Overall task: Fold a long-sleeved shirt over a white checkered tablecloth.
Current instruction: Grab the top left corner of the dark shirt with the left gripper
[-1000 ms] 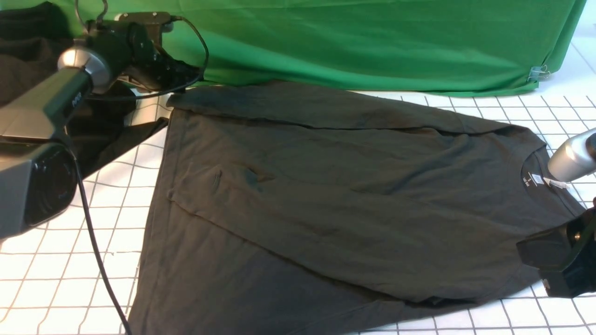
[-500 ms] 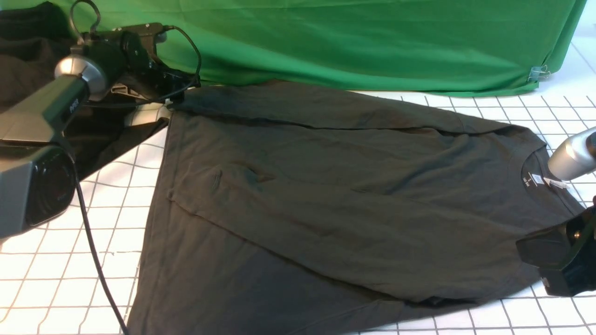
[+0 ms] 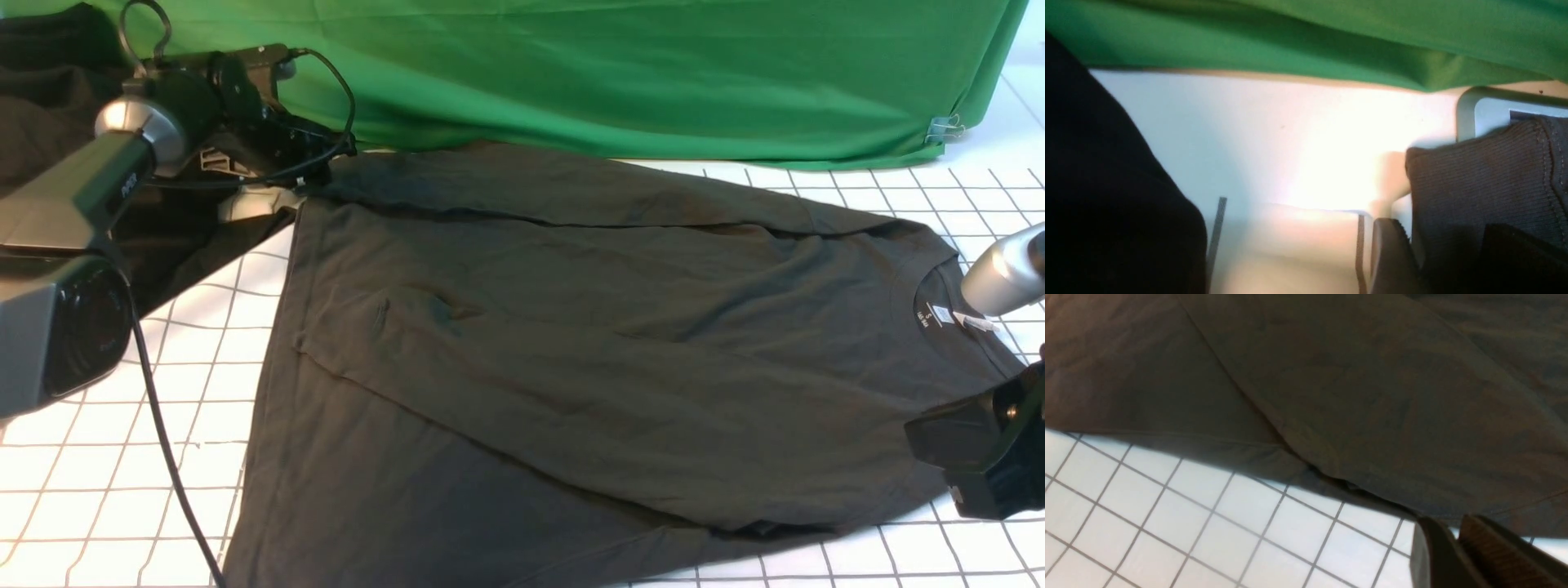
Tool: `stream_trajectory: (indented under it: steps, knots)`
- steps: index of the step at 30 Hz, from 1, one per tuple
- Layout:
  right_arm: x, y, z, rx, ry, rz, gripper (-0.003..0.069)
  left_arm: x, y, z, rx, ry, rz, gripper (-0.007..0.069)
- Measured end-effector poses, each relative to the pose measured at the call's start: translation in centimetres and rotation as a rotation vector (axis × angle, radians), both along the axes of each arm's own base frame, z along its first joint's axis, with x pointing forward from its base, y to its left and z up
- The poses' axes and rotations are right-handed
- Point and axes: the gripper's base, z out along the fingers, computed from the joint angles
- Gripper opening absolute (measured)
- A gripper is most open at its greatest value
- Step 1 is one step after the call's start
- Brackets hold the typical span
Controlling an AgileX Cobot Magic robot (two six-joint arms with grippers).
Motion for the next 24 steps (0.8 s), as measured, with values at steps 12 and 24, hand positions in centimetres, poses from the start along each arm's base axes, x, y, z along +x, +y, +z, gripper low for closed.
stream_trajectory:
  steps: [12, 24]
  knots:
    - [0.0, 0.0, 0.0, 0.007, 0.005, -0.010, 0.0094, -0.2, -0.4, 0.1, -0.082, 0.032, 0.026, 0.0285]
    - [0.0, 0.0, 0.0, 0.007, 0.005, -0.010, 0.0095, -0.4, 0.0, 1.7, -0.006, 0.013, 0.015, 0.0027]
